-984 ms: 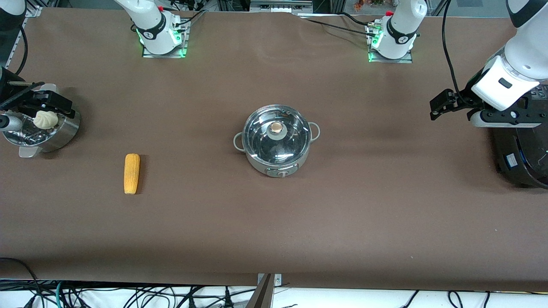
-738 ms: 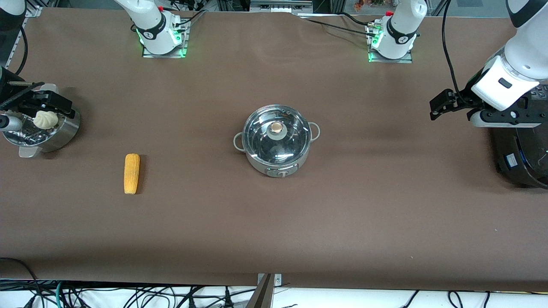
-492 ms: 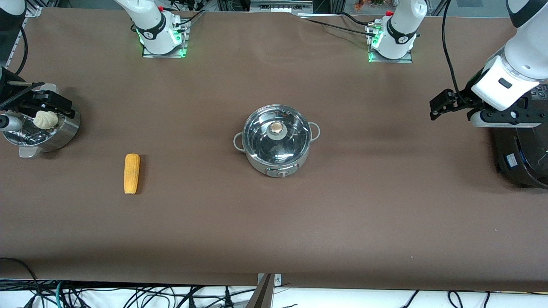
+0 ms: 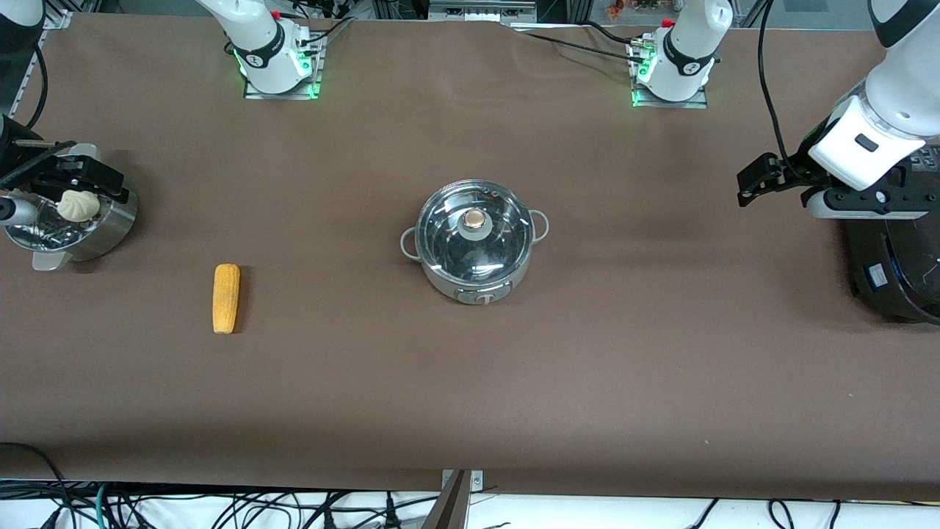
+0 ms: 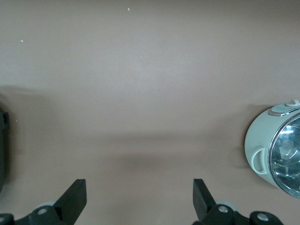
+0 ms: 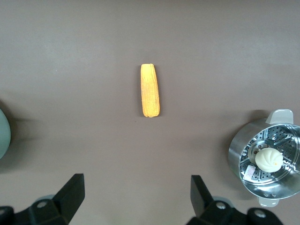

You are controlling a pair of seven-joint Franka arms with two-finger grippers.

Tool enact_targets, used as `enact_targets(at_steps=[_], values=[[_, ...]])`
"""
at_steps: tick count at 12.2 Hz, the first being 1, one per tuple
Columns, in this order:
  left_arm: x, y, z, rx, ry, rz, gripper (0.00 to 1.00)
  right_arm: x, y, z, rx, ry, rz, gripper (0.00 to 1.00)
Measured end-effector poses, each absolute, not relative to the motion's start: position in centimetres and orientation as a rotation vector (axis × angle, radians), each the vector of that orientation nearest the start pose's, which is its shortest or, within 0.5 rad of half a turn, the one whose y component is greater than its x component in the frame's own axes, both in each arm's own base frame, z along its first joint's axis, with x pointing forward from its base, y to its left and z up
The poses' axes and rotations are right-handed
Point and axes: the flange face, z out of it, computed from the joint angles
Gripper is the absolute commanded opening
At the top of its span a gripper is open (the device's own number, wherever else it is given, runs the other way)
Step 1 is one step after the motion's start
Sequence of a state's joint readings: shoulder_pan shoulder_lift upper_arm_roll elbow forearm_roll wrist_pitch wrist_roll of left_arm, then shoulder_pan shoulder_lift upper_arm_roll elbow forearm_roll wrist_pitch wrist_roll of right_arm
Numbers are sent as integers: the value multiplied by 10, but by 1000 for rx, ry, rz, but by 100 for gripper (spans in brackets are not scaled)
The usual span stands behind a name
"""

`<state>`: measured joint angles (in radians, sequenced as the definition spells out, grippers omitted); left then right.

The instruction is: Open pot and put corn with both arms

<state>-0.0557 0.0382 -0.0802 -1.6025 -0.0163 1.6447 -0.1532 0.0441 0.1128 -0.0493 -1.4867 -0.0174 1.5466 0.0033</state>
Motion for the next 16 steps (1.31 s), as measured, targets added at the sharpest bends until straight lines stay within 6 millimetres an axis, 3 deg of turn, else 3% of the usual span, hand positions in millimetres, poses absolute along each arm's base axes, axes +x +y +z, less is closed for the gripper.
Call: enact_targets(at_steps=[9,13,15,16], values=[[567,-78,593,-3161,-30,5,100,589,-12,591,-3179,33,104,100],[567,-78,588,-3158,-34,36,100,608,-18,544,-3196,15,225,100],[567,-78,587,-3158,-34,38,100,622,-22,501,-3188,22,320,100],[567,-81,585,-3157,-26,50,100,633,-26,470,-3177,32,349,100]])
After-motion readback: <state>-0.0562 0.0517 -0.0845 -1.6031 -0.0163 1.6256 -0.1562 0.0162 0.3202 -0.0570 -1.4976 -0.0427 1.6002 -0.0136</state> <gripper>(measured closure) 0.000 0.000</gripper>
